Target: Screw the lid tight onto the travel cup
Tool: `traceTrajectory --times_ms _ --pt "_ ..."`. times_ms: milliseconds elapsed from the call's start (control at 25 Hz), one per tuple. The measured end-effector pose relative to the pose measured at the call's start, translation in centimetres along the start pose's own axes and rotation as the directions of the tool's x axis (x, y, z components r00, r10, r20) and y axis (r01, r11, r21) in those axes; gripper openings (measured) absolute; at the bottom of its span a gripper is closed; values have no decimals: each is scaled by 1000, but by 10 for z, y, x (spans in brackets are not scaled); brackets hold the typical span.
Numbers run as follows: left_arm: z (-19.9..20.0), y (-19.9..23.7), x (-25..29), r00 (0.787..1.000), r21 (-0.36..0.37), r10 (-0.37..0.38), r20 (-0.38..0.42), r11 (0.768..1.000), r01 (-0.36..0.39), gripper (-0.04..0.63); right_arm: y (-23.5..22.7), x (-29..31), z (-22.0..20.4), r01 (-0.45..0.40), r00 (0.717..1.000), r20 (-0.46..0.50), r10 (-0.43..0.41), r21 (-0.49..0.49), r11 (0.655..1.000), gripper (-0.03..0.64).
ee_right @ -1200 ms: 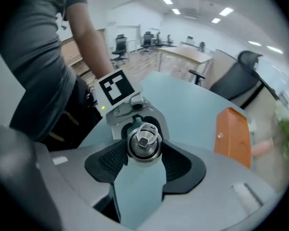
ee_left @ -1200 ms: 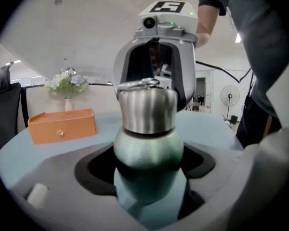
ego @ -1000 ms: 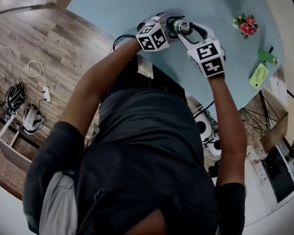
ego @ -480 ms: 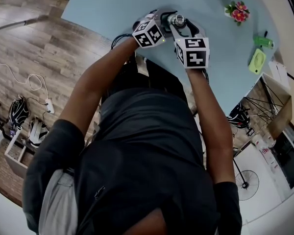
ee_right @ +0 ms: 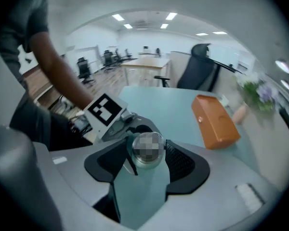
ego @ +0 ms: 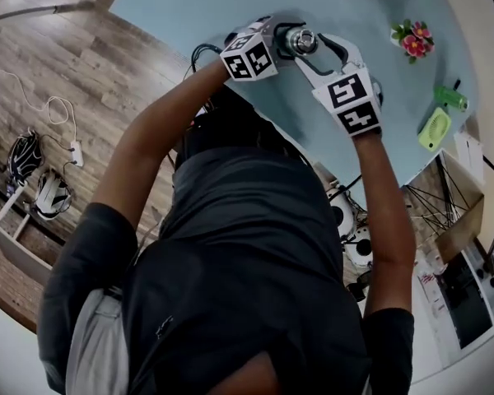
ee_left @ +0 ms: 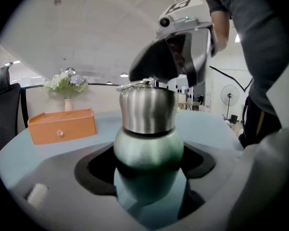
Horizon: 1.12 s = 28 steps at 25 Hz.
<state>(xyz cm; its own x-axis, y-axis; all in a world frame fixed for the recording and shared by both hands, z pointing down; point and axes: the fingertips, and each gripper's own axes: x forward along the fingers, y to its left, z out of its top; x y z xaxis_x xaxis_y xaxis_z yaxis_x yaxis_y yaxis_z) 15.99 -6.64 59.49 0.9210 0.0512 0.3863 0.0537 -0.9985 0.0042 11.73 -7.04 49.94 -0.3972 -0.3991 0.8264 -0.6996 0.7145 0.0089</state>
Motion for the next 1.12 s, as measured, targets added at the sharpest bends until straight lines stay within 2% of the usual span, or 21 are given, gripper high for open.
traceTrajectory --times_ms 40,80,160,200,280,400,480,560,640,720,800,880,960,1000,1040,1120 --pt "0 1 -1 1000 1 1 -2 1000 -1 428 1 -2 0 -53 998 -20 51 -123 991 233" --pt "0 2 -1 1000 2 1 -3 1000 -1 428 2 -3 -1 -106 994 -54 96 -244 964 233" --pt "-1 1 -1 1000 1 2 -9 1000 -2 428 5 -1 -6 -214 975 -145 166 -447 869 233" --pt "-1 0 -1 1000 -1 3 -14 1000 -3 428 7 1 -8 -265 962 -192 192 -515 815 235" --pt "-1 0 -1 1000 -4 6 -19 1000 -6 428 7 8 -11 -350 935 -268 231 -593 725 236" --pt "0 2 -2 1000 -8 14 -25 1000 -14 429 8 17 -15 -443 895 -356 268 -646 622 241" --pt "0 2 -3 999 -10 18 -28 1000 -18 430 11 21 -16 -479 877 -391 279 -665 573 242" --pt "0 2 -4 999 -10 21 -29 1000 -21 428 13 23 -16 -487 873 -397 284 -676 553 241" --pt "0 1 -6 999 -8 24 -30 1000 -24 428 13 24 -15 -474 880 -376 289 -669 573 242" --pt "0 1 -7 999 -5 29 -31 1000 -29 428 13 23 -12 -439 898 -332 288 -634 637 242" --pt "0 1 -9 999 -6 36 -31 999 -36 428 13 23 -5 -388 921 -264 286 -555 736 244" --pt "-1 1 -10 999 -12 42 -30 999 -43 430 10 22 1 -315 948 -180 261 -435 844 244" --pt "-1 1 -9 998 -16 48 -30 999 -48 428 5 22 2 -210 977 -93 191 -270 940 242" --pt "-1 1 -8 998 -18 52 -29 998 -52 430 3 21 2 -145 989 -52 138 -169 975 242" --pt "-1 1 -8 998 -20 56 -28 998 -57 430 0 21 3 -78 997 -18 77 -67 995 242" --pt "0 2 -8 998 -22 65 -22 998 -66 428 -4 20 3 45 999 17 -47 86 995 242"
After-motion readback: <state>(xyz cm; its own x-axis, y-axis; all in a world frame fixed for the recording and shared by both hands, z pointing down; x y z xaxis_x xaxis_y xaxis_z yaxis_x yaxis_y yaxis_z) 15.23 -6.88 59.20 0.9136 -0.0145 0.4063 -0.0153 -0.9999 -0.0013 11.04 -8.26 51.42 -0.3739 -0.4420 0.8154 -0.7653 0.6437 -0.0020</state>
